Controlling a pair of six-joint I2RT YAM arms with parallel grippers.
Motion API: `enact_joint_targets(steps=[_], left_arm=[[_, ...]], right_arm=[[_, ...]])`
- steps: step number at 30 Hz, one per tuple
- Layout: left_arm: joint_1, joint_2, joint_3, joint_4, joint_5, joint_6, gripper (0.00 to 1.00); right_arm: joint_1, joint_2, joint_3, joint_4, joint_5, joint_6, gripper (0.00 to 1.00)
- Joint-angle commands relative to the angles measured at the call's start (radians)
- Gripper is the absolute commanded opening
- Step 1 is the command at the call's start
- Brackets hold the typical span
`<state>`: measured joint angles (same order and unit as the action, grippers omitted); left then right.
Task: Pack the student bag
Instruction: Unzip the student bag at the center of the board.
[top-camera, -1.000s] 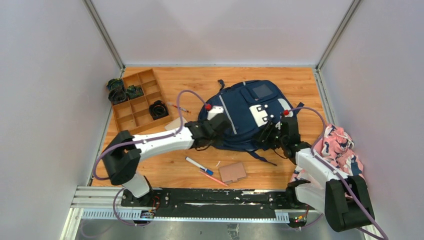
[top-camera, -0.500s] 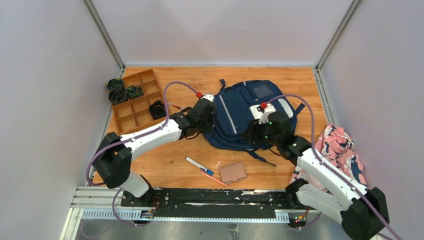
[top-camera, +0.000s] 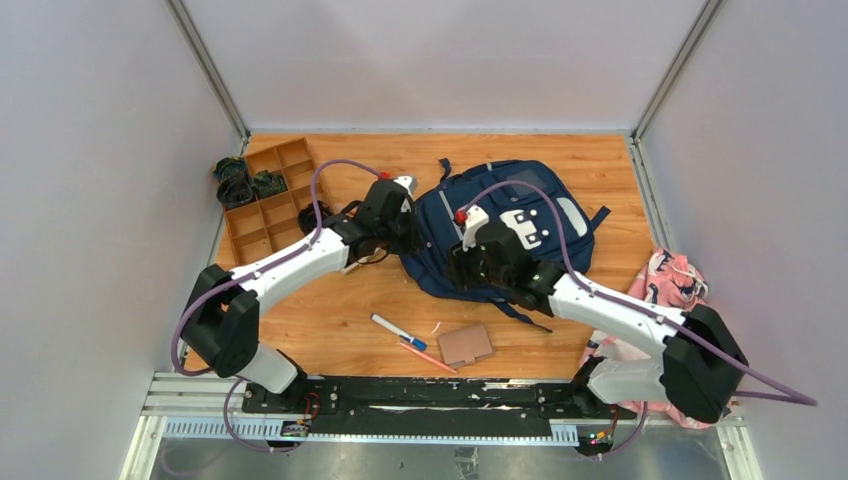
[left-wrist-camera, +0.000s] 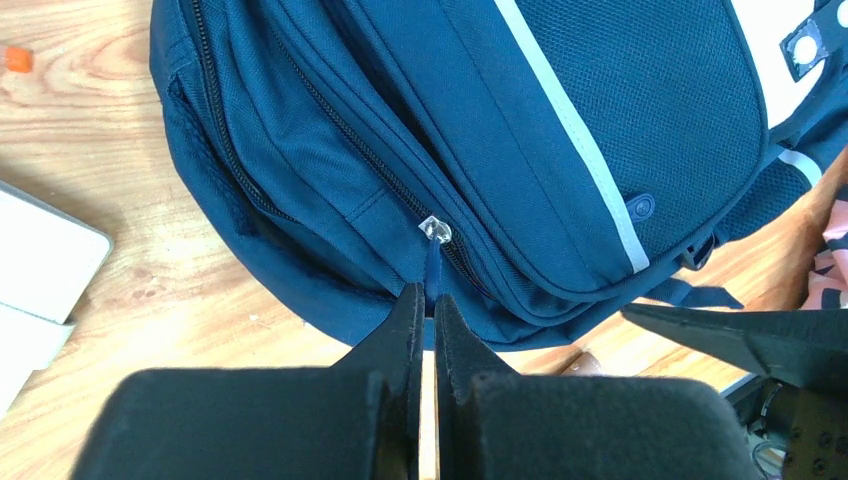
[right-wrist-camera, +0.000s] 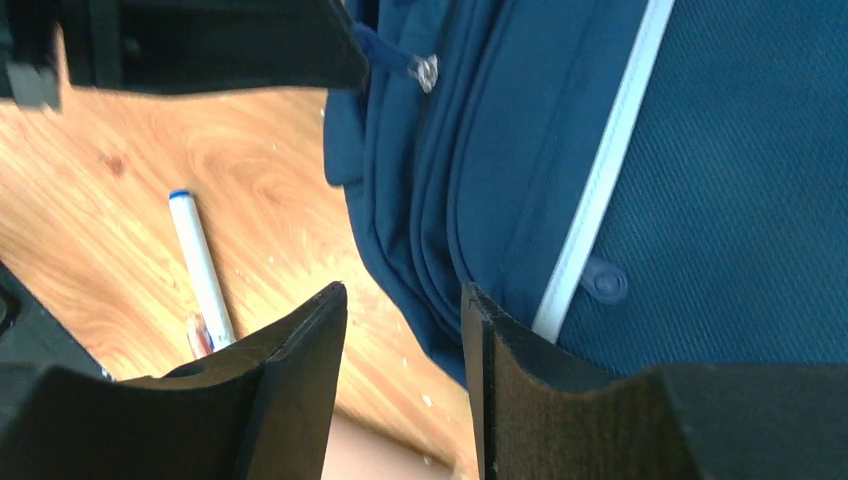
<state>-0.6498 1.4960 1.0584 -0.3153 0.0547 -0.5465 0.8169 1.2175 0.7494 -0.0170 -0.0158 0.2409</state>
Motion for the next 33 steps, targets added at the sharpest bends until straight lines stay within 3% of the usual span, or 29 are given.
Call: enact_joint_targets(steps=[1,13,14,16,17,25,33], left_arm=[[0.02,-0.006,0.024,0.059,0.069,-0.01,0.0],[0.03,-0.044,-0.005,0.093,0.096,-0.032,0.0],[0.031,-0.045,-0.006,0.093,0.101,-0.03,0.0],[0.034,-0.047,-0.008,0.093,0.101,-0.025,0.0],[0.035,-0.051,-0.01,0.094,0.099,-0.026,0.0],[0.109,-0.035,0.009,0.082,0.093,-0.017,0.0],[0.184,0.05,0.084,0.146,0.133,-0.014,0.0]], right_arm=[[0.037,0.077,0.068,0.079,0.108,-0.005,0.48],[0.039,0.319,0.185,0.129,0.233,0.014,0.51],[0.038,0.323,0.186,0.123,0.25,0.017,0.47],[0.037,0.315,0.184,0.099,0.289,0.019,0.04],[0.037,0.303,0.175,0.091,0.298,0.02,0.0],[0.036,0.05,0.04,0.048,0.194,-0.022,0.0],[0.037,-0.085,-0.045,-0.064,0.097,-0.035,0.0]])
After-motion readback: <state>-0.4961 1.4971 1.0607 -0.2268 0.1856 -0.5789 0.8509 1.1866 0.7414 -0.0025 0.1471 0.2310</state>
